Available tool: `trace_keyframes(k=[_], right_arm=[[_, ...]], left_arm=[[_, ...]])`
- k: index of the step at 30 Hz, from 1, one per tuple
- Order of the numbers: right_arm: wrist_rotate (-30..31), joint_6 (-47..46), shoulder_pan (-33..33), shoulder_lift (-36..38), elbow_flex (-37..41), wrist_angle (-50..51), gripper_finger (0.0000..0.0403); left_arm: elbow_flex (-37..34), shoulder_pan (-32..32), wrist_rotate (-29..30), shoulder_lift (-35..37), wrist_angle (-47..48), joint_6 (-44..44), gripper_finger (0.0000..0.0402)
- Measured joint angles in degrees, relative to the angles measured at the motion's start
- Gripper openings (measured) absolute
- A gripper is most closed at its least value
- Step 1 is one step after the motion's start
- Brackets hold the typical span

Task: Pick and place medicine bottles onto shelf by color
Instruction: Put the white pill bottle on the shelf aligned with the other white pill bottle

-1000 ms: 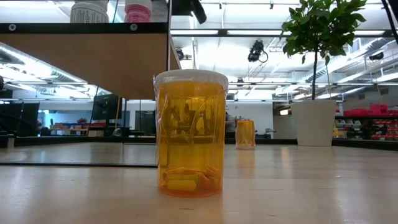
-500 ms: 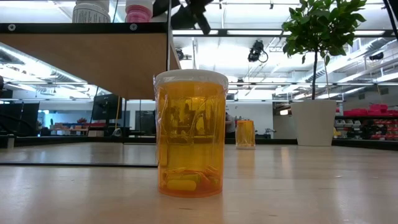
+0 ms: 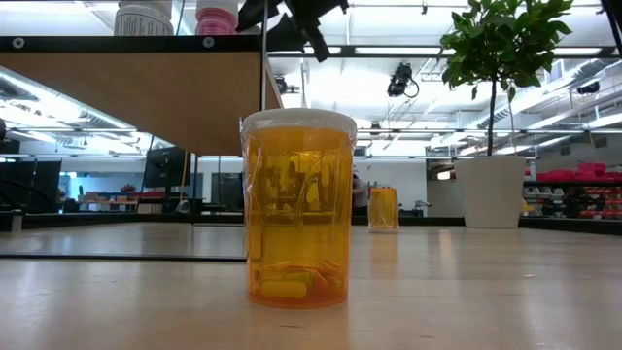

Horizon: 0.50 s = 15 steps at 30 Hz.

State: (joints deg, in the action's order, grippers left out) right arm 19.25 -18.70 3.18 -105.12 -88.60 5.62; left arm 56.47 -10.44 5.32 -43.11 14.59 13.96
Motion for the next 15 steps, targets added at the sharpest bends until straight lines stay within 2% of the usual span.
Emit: trace_keyframes(k=[6,15], right_arm=[[-0.47,-0.20,-0.02,-1.29,0.02,0.63,0.0201],[-0.79,-1.59,0.79,-3.62,-0.07,-3.96,0.0201]], left_arm=[[0.00,0.00,0.00,0.00,0.06,0.00,0.0268],[0.07,0.02,0.03,0.02,0.43,0.42,0.0268]])
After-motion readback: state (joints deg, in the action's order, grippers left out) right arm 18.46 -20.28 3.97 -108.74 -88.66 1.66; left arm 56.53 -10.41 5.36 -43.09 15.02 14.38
